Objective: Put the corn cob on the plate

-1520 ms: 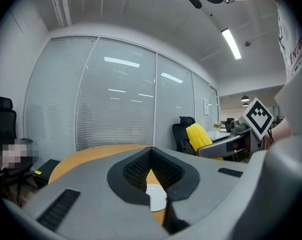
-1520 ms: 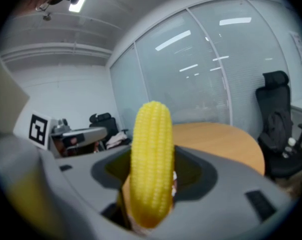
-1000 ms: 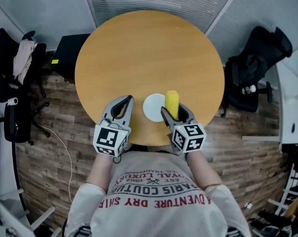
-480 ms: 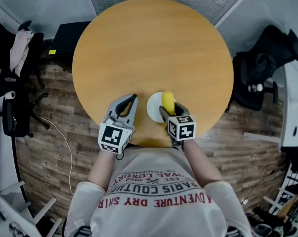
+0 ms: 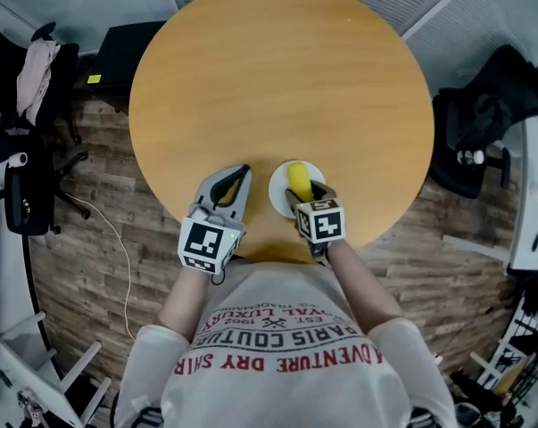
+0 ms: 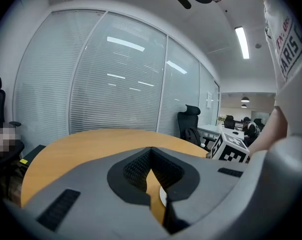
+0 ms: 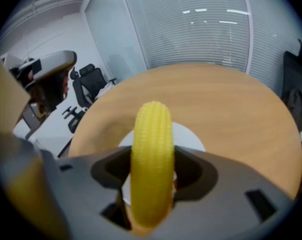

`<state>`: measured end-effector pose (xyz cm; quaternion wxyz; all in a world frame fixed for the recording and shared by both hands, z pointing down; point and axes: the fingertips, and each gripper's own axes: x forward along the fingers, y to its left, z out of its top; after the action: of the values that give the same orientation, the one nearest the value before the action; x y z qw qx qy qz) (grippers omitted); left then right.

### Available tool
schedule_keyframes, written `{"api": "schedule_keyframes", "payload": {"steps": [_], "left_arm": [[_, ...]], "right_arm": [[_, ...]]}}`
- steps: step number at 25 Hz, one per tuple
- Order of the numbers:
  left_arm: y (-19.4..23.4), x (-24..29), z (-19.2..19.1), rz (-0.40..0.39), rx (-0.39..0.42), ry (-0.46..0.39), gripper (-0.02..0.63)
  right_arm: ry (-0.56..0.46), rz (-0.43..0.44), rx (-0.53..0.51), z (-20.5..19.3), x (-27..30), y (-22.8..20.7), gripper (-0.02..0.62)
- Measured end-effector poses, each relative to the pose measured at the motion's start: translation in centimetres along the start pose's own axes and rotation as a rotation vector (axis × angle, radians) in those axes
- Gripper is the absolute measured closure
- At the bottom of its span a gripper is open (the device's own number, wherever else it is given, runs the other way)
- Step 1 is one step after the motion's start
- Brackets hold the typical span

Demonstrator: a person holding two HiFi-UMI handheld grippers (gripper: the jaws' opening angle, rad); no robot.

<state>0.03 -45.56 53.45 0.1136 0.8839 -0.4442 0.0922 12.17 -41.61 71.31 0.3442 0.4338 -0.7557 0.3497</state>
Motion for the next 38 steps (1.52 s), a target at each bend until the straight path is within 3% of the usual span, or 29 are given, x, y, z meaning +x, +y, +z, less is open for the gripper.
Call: {"api": "schedule_keyframes", "payload": {"steps": [15,30,31,33,38], "left_arm": [[0.2,0.1,-1.8,0.002,-0.038,0.049,0.574],[-0.8,-0.8,-1.0,-0.015,-0.023,0.026,0.574],[-0.9,-0.8,-0.8,-0.018,-0.018,0.023,0.574],[-1.3,-1.0,-0.4,-0.024,-0.007,0.017,0.574],[-2.4,-1.4,0.8,-0.031,0.011,-0.001,0.574]], "right_arm": [[0.001,-0.016,0.005,-0.5,1.2,0.0,0.328],[-0.153,-0.025,0.042,2.3,-3.4,1.0,0.329],[-0.173,-0.032,0.054,2.7,-4.1,0.9,0.356],[-0.215,-0.067,0.077,3.5,-5.7,0.3,0.511],[-0.35,-0.144,0.021,5.8,-10.1,-0.3,0.561]]}}
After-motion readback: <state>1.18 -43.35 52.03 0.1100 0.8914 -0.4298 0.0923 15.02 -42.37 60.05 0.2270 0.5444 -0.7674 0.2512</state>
